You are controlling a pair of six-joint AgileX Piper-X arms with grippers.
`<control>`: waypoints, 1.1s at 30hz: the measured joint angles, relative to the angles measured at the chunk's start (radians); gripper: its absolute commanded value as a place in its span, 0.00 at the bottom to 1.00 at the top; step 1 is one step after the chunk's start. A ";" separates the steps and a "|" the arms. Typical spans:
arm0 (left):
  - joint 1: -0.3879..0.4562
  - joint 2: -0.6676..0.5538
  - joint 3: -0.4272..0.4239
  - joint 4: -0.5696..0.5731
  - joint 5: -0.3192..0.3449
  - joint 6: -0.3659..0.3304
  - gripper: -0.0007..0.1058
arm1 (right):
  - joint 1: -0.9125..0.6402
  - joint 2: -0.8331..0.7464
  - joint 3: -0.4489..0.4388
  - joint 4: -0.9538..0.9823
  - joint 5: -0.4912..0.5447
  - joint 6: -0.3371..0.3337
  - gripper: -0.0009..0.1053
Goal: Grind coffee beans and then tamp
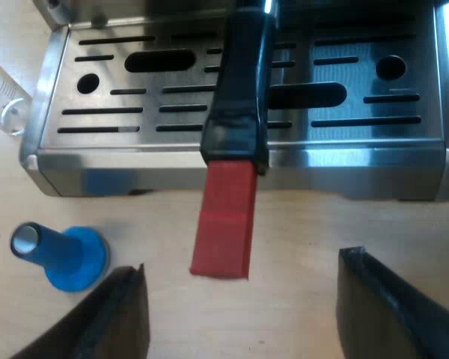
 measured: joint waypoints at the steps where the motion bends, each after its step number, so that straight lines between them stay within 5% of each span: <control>1: 0.000 0.000 0.000 0.000 0.000 0.000 0.80 | -0.029 0.000 -0.015 0.003 -0.021 0.000 0.54; 15: 0.000 0.383 0.001 -0.177 0.066 0.090 0.80 | -0.078 0.200 -0.190 0.064 -0.116 -0.055 0.54; 33: 0.000 0.392 0.001 -0.180 0.078 0.094 0.80 | -0.196 0.312 -0.220 0.133 -0.211 -0.062 0.54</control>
